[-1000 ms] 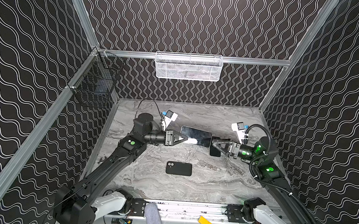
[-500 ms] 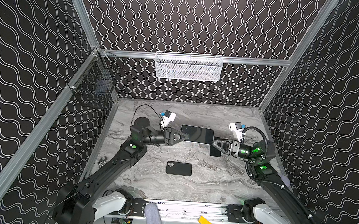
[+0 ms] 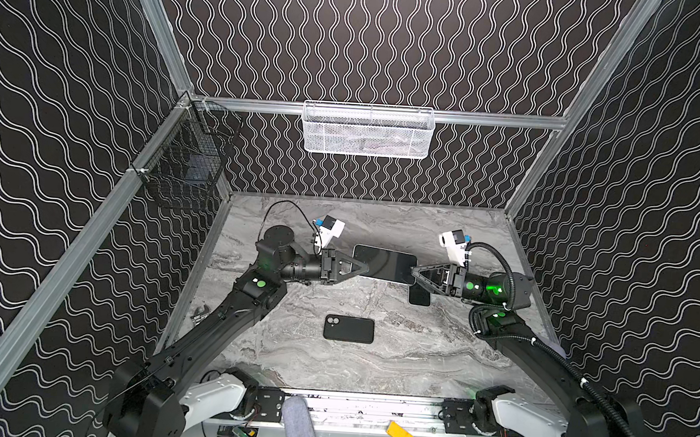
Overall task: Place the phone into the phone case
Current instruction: 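Grip the upright phone's far edge with the right gripper, holding it between both grippers, then open the left gripper and draw it back while the right gripper holds the phone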
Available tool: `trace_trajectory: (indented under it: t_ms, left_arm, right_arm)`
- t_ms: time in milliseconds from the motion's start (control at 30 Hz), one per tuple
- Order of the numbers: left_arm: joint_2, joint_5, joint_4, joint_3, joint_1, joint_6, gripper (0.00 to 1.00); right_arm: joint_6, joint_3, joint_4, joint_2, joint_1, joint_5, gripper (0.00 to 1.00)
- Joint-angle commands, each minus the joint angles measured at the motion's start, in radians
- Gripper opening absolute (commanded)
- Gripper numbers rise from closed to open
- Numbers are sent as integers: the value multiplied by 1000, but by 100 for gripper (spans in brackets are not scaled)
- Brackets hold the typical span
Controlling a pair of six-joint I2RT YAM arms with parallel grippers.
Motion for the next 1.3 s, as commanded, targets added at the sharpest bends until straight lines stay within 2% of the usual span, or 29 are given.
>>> trace_trajectory:
  t_ms: [0, 167, 600, 967, 1033, 1100, 1133, 1167, 1267]
  left_arm:
    - [12, -3, 7, 6, 0, 40, 0]
    - [25, 4, 14, 12, -2, 43, 0]
    - [30, 10, -28, 30, -9, 86, 0]
    - [11, -66, -357, 137, -13, 315, 0]
    - [13, -72, -373, 145, -12, 330, 9]
    - [10, -81, -380, 147, -11, 333, 27]
    - [7, -85, -388, 148, -11, 336, 39]
    - [5, -101, -410, 153, -11, 344, 55]
    - [-17, -152, -491, 175, -8, 390, 78]
  right_arm:
    - [29, 9, 97, 6, 10, 2, 49]
    - [-5, 18, 45, 6, 21, 5, 46]
    - [-83, 34, -86, 14, 26, 19, 23]
    - [-173, 72, -283, -5, 26, 38, 7]
    - [-207, 82, -344, -14, 26, 45, 5]
    - [-237, 89, -394, -23, 26, 56, 4]
    - [-252, 95, -418, -29, 26, 61, 3]
    - [-272, 103, -455, -37, 26, 68, 1]
    - [-346, 132, -590, -65, 24, 105, 1]
